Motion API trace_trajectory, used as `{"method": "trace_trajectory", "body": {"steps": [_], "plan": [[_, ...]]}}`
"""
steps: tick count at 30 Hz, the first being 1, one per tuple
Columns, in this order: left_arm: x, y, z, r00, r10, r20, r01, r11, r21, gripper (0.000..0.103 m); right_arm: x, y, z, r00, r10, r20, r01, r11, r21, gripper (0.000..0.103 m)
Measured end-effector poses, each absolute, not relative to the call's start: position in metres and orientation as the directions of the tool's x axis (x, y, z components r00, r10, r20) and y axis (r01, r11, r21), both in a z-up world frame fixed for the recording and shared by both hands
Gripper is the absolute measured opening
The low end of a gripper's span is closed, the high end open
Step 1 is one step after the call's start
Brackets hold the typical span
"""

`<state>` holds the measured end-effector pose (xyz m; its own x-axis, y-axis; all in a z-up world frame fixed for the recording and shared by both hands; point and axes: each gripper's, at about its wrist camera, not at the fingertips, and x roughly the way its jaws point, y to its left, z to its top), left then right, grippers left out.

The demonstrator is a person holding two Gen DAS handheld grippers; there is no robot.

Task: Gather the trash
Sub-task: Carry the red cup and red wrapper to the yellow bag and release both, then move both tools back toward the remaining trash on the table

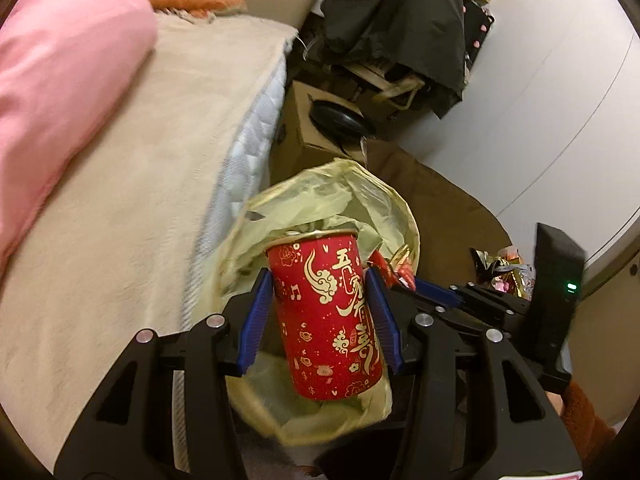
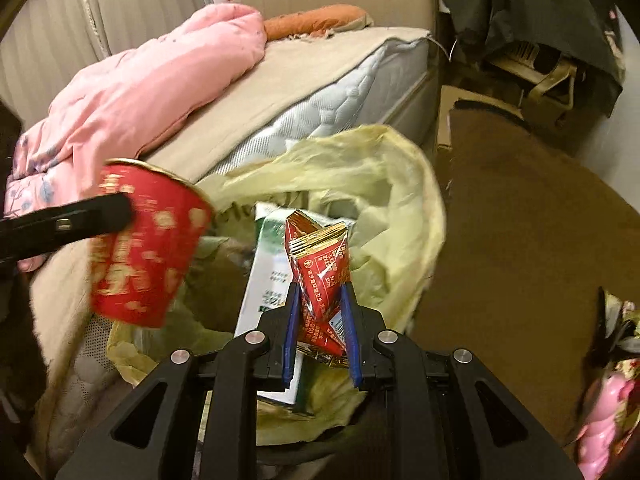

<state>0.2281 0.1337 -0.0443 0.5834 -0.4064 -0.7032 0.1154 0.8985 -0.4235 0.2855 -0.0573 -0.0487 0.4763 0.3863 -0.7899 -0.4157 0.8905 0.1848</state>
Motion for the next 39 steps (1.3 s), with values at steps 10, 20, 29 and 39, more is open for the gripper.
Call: {"method": "trace_trajectory", "body": {"steps": [10, 20, 29, 39], "plan": [[0.251, 0.136, -0.076, 0.526, -0.42, -0.739, 0.075, 0.889, -0.451, 0.051, 0.295, -0.057, -0.054, 0.46, 0.43, -0.777, -0.438, 0.871, 0.223, 0.022], [0.237, 0.15, -0.059, 0.583, -0.341, -0.738, 0.046, 0.92, -0.389, 0.054, 0.291, -0.061, -0.049, 0.477, 0.414, -0.775, -0.423, 0.881, 0.211, 0.04], [0.219, 0.142, -0.028, 0.651, -0.271, -0.709, 0.038, 0.945, -0.326, 0.054, 0.27, -0.08, -0.017, 0.531, 0.422, -0.735, -0.42, 0.884, 0.205, 0.056], [0.2, 0.115, 0.0, 0.691, -0.236, -0.684, 0.065, 0.962, -0.265, 0.054, 0.248, -0.116, 0.004, 0.601, 0.377, -0.704, -0.361, 0.915, 0.182, 0.063]]}}
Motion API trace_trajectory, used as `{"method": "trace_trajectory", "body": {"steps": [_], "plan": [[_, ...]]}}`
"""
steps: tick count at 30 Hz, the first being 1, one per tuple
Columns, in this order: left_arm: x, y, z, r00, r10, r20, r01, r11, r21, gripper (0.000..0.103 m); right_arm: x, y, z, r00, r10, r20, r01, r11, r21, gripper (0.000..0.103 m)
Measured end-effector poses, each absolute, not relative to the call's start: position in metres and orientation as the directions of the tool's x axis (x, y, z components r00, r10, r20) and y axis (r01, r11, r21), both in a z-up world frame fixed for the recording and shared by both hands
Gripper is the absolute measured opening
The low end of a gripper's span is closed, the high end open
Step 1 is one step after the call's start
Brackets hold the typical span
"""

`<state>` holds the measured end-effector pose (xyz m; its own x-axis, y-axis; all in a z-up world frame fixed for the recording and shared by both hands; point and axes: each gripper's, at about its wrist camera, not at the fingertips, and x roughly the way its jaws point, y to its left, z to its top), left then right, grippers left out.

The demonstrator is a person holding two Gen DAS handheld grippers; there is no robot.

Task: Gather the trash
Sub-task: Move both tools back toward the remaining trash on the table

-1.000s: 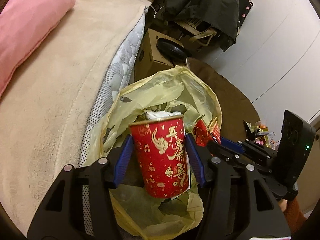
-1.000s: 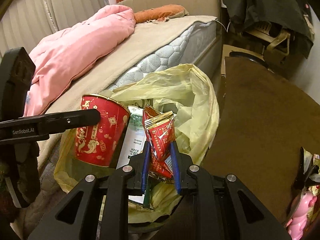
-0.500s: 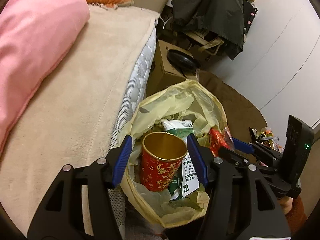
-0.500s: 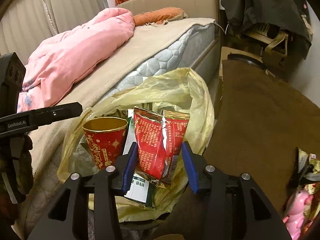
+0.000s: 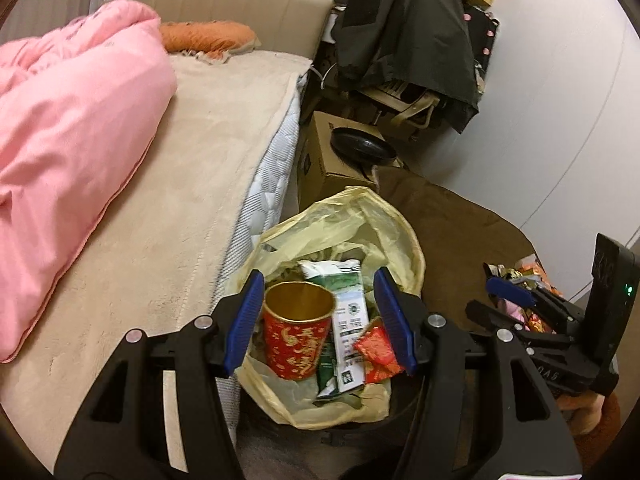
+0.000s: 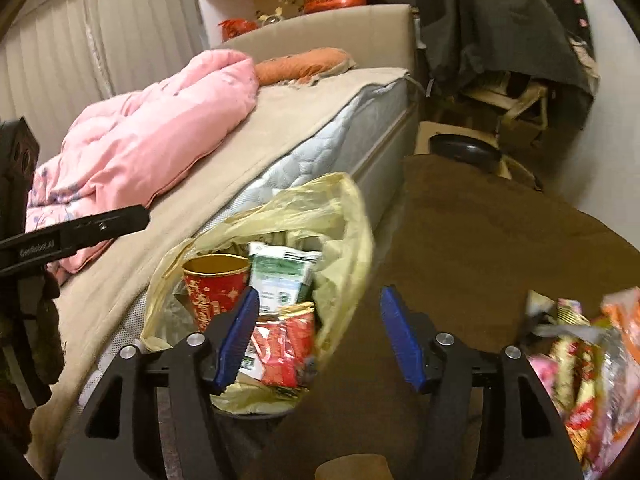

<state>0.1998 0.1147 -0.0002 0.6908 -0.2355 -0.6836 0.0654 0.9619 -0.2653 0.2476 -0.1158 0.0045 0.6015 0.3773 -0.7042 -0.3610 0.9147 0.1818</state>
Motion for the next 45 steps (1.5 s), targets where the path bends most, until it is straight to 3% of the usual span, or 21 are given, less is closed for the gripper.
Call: {"method": "trace_trajectory", "body": {"steps": [12, 21, 36, 45], "plan": [[0.185, 0.018, 0.004, 0.669, -0.321, -0.67, 0.211, 0.947, -0.242, 0.054, 0.177, -0.22, 0.029, 0.72, 0.134, -0.681, -0.159, 0.987, 0.026, 0.065], [0.177, -0.066, -0.007, 0.608, -0.424, -0.671, 0.369, 0.899, -0.234, 0.054, 0.135, -0.308, 0.029, 0.744, 0.004, -0.669, 0.024, 0.999, 0.033, 0.065], [0.197, -0.128, -0.03, 0.55, -0.465, -0.694, 0.466, 0.86, -0.207, 0.054, 0.107, -0.349, 0.004, 0.735, -0.017, -0.678, 0.092, 0.993, 0.075, 0.065], [0.251, -0.154, -0.046, 0.509, -0.459, -0.728, 0.464, 0.859, -0.217, 0.054, 0.101, -0.352, -0.016, 0.704, -0.004, -0.71, 0.112, 0.988, 0.106, 0.065]]}}
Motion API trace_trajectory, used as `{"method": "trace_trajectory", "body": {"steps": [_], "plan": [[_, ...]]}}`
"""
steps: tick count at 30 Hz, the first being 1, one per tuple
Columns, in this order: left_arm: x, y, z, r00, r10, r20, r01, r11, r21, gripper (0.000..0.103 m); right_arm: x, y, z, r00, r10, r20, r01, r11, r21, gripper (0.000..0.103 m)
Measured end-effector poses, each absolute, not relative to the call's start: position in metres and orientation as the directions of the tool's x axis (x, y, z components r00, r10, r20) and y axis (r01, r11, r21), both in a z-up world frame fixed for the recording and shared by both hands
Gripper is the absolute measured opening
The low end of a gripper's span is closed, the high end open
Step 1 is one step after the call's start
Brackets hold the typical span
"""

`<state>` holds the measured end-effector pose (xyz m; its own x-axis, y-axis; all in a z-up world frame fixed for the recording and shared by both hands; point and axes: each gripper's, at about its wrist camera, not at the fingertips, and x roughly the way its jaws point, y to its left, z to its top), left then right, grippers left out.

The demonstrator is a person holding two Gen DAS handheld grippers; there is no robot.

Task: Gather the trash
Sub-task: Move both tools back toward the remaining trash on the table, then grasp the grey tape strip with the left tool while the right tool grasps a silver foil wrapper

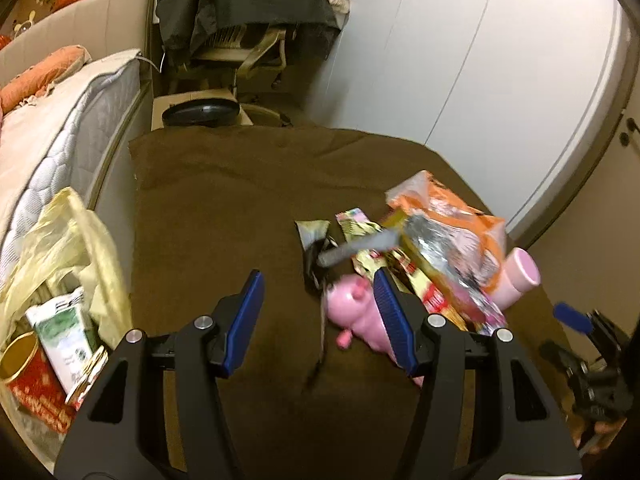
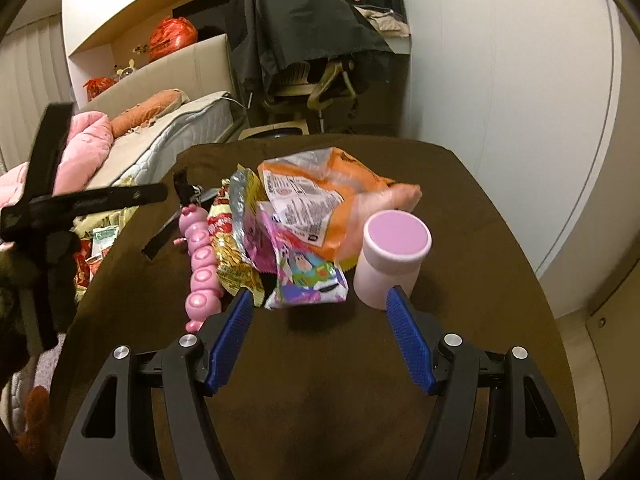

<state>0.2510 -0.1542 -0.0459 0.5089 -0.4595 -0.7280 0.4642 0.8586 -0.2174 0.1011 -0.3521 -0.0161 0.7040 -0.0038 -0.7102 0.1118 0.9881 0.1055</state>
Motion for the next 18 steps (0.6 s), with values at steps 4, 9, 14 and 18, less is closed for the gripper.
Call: {"method": "trace_trajectory", "body": {"steps": [4, 9, 14, 18], "plan": [[0.274, -0.164, -0.06, 0.447, -0.467, -0.763, 0.447, 0.855, -0.262, 0.025, 0.102, -0.35, -0.017, 0.699, -0.011, -0.715, 0.098, 0.992, 0.081, 0.065], [0.269, -0.163, -0.057, 0.427, -0.511, -0.746, 0.469, 0.83, -0.301, 0.013, 0.107, -0.348, -0.012, 0.71, -0.008, -0.704, 0.07, 0.996, 0.059, 0.065], [0.246, -0.147, -0.042, 0.437, -0.529, -0.727, 0.46, 0.826, -0.324, 0.012, 0.123, -0.345, -0.009, 0.716, 0.02, -0.698, 0.046, 0.996, 0.076, 0.065], [0.227, -0.134, -0.034, 0.409, -0.553, -0.726, 0.475, 0.808, -0.348, 0.012, 0.141, -0.337, -0.008, 0.714, 0.044, -0.699, 0.018, 0.997, 0.08, 0.065]]}}
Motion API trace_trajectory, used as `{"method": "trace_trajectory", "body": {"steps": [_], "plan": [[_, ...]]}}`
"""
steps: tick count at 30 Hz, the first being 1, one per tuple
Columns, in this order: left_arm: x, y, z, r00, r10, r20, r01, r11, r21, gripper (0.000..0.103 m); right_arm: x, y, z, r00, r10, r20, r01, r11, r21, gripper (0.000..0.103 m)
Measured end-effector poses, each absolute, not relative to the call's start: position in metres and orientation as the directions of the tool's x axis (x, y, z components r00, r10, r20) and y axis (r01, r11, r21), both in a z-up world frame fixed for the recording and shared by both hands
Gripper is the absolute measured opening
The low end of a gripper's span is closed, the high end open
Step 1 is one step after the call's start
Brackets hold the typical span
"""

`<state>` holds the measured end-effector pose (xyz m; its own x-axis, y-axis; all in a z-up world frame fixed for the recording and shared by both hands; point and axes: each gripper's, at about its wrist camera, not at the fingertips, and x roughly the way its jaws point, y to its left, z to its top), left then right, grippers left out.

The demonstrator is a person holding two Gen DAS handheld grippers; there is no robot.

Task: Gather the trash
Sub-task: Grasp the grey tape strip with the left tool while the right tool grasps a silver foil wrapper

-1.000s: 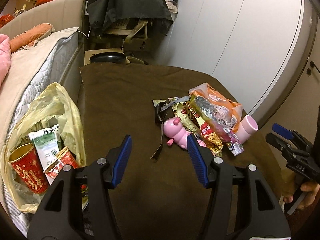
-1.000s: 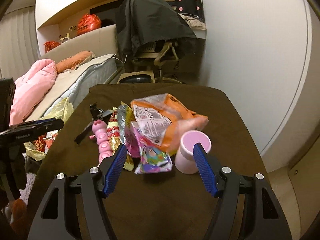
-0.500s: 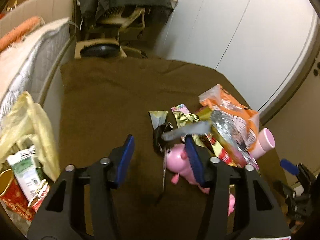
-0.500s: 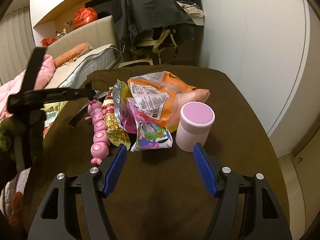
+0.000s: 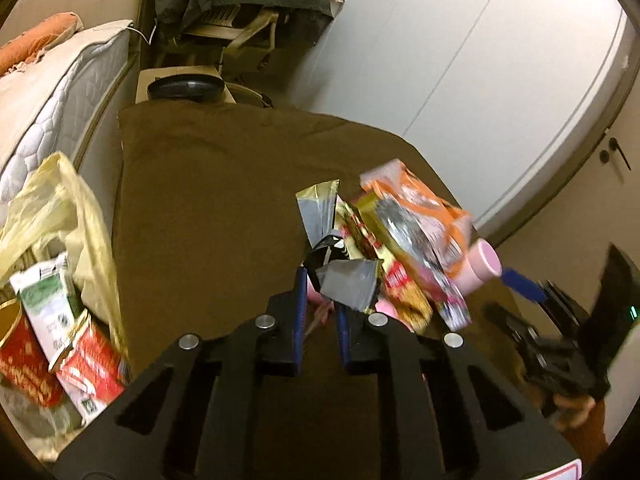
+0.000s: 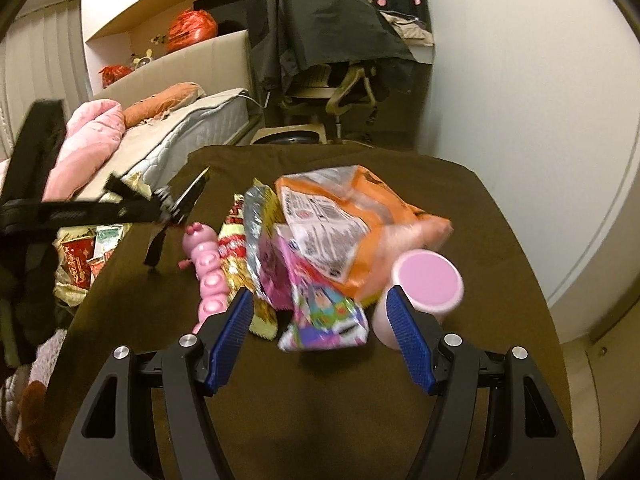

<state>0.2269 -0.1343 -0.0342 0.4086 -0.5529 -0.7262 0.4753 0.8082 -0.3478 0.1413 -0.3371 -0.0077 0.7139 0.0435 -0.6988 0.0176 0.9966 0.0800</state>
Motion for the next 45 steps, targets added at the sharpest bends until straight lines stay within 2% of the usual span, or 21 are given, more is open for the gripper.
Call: {"method": "trace_trajectory", "body": {"steps": [4, 7, 10, 13, 15, 17, 21, 25, 27, 29, 34, 41, 45], "plan": [[0.208, -0.124, -0.037, 0.383, -0.561, -0.734, 0.485, 0.799, -0.357, 0.012, 0.163, -0.328, -0.011, 0.704, 0.084, -0.706, -0.02, 0.995, 0.099, 0.065], [0.196, -0.118, -0.042, 0.387, -0.544, -0.745, 0.483, 0.808, -0.339, 0.012, 0.18, -0.318, -0.014, 0.688, 0.115, -0.717, -0.058, 0.993, 0.104, 0.055], [0.189, -0.112, -0.047, 0.383, -0.543, -0.747, 0.467, 0.812, -0.35, 0.012, 0.198, -0.304, -0.017, 0.678, 0.112, -0.727, -0.089, 0.994, 0.071, 0.052], [0.185, -0.108, -0.049, 0.381, -0.546, -0.746, 0.461, 0.812, -0.358, 0.013, 0.215, -0.296, -0.022, 0.653, 0.107, -0.75, -0.1, 0.993, 0.055, 0.039], [0.179, -0.104, -0.049, 0.385, -0.544, -0.745, 0.46, 0.813, -0.356, 0.013, 0.221, -0.294, -0.026, 0.637, 0.106, -0.764, -0.097, 0.994, 0.056, 0.035], [0.176, -0.103, -0.049, 0.385, -0.546, -0.745, 0.46, 0.813, -0.358, 0.013, 0.221, -0.293, -0.026, 0.629, 0.108, -0.77, -0.096, 0.994, 0.062, 0.023], [0.174, -0.102, -0.049, 0.382, -0.545, -0.746, 0.462, 0.812, -0.357, 0.013, 0.212, -0.294, -0.021, 0.632, 0.108, -0.767, -0.091, 0.994, 0.065, 0.01], [0.169, -0.106, -0.05, 0.377, -0.548, -0.747, 0.486, 0.803, -0.344, 0.014, 0.194, -0.298, -0.012, 0.647, 0.111, -0.755, -0.084, 0.994, 0.074, 0.008], [0.166, -0.107, -0.051, 0.368, -0.554, -0.747, 0.495, 0.796, -0.348, 0.02, 0.184, -0.302, -0.008, 0.655, 0.114, -0.747, -0.073, 0.994, 0.087, 0.008], [0.162, -0.108, -0.051, 0.358, -0.561, -0.746, 0.507, 0.788, -0.349, 0.031, 0.173, -0.308, -0.005, 0.666, 0.115, -0.737, -0.054, 0.993, 0.106, 0.008], [0.145, -0.11, -0.045, 0.315, -0.586, -0.747, 0.591, 0.737, -0.329, 0.044, 0.147, -0.321, 0.002, 0.689, 0.112, -0.716, -0.013, 0.99, 0.142, 0.008], [0.124, -0.113, -0.034, 0.291, -0.601, -0.745, 0.69, 0.671, -0.272, 0.047, 0.121, -0.33, 0.0, 0.699, 0.086, -0.71, 0.025, 0.989, 0.145, 0.008], [0.122, -0.123, -0.038, 0.31, -0.557, -0.771, 0.702, 0.681, -0.209, 0.047, 0.112, -0.332, -0.002, 0.702, 0.085, -0.707, 0.032, 0.988, 0.15, 0.008]]}}
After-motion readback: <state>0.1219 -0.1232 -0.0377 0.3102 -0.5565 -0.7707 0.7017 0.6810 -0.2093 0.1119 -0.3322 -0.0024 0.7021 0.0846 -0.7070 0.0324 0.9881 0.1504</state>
